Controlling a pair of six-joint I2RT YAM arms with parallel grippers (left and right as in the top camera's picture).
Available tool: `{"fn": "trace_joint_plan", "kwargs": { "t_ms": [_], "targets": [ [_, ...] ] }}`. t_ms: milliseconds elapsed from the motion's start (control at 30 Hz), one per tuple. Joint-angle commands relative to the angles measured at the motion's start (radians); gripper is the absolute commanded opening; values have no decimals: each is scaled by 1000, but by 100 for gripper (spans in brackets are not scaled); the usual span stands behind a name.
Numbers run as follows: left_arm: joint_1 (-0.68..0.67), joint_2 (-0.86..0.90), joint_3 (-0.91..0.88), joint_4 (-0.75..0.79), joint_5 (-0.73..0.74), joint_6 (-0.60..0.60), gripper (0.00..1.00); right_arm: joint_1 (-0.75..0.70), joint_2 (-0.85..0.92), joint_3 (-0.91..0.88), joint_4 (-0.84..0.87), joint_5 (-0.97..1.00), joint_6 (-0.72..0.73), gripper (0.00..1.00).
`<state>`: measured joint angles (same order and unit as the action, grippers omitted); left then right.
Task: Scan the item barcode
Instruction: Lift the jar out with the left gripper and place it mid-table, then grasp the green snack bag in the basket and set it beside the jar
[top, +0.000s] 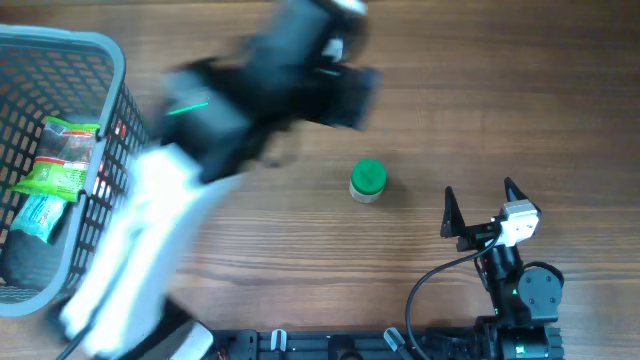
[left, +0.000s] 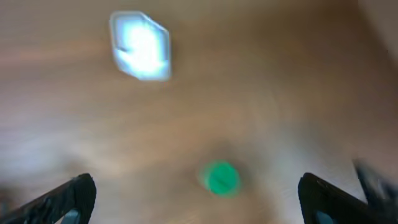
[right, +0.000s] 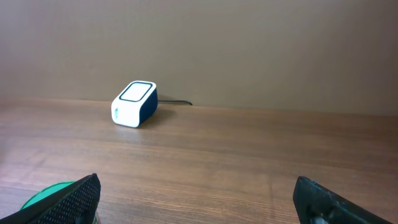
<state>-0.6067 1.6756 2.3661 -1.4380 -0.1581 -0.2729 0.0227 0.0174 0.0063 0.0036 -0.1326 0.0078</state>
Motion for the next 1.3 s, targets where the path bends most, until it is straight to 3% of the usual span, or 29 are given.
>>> {"fn": "trace_joint_plan", "kwargs": {
  "t_ms": [0, 100, 200, 400, 633, 800, 900, 1267],
  "targets": [
    [353, -70, 7, -92, -123, -187, 100, -1, -5, -1, 4, 9, 18, 100],
    [661, -66, 0, -148, -16, -264, 100, -1, -5, -1, 4, 9, 18, 100],
    [952, -38, -73, -139, 126, -267, 100, -1, -5, -1, 4, 9, 18, 100],
    [1260, 25, -362, -24, 204, -286, 100, -1, -5, -1, 4, 9, 18, 100],
    [1356, 33, -824, 351, 293, -312, 100, -1, -5, -1, 4, 9, 18, 100],
    [1350, 56, -1026, 606, 285, -314, 100, -1, -5, -1, 4, 9, 18, 100],
    [1345, 109, -1049, 639, 228, -365, 100, -1, -5, -1, 4, 9, 18, 100],
    [1310, 250, -1049, 765, 230, -364, 98, -1, -5, -1, 4, 9, 18, 100]
  ]
}}
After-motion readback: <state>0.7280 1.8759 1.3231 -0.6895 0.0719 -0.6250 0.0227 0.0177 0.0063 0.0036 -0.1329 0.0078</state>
